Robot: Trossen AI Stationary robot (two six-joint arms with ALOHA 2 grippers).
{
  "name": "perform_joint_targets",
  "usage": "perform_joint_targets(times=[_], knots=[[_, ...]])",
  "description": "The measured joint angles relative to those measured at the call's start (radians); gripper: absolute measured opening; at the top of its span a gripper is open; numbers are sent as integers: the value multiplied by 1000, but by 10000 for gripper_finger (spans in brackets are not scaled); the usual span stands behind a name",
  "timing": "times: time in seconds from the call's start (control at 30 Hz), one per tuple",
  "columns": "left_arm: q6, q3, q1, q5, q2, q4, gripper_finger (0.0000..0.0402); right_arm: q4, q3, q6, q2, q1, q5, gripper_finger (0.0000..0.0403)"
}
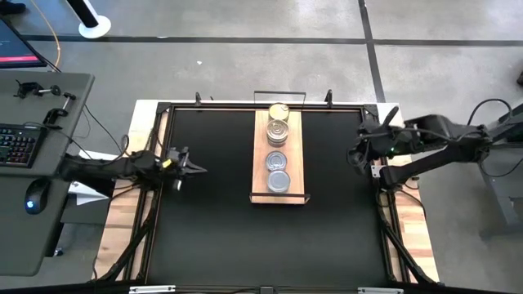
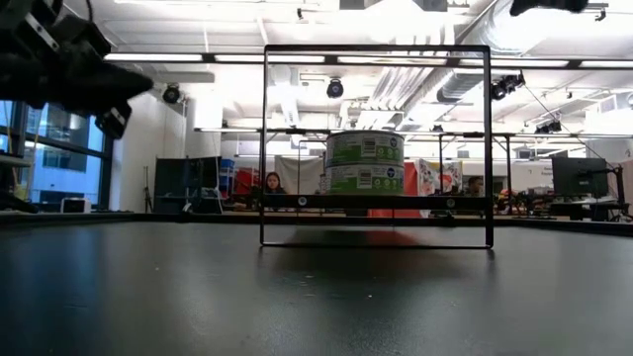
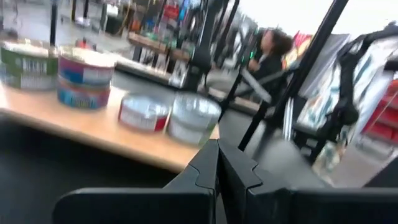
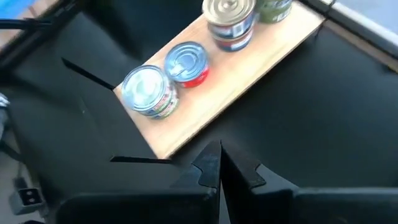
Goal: Stack canned seafood by type on shelf
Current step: Return to Home Position
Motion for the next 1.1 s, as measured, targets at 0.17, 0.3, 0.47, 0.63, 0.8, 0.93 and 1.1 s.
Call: perform_joint_targets(times=[0.17,0.3,0.47,0.63,0.8,0.93,1.1], knots=[[-1,2,1,-9,-60,-3,0,315,-326,108,-128,87,-27,0],[-14,1,1,-2,-18,-5,0,636,-591,82,-235,124,-8,0],[-61,1,1,-2,16,-4,0,857,-805,-90,-371,87,61,0],[-63,1,1,9,26,-5,0,854,-888,-292,-634,14,73,0],[-63,0,1,8,26,-4,0,954,-970,-460,-956,-27,58,0],[-63,0,0,8,27,0,0,1236,-1083,-546,-919,-28,-93,0],[-63,0,0,11,38,1,0,1521,-1199,-620,-795,-27,-255,0]])
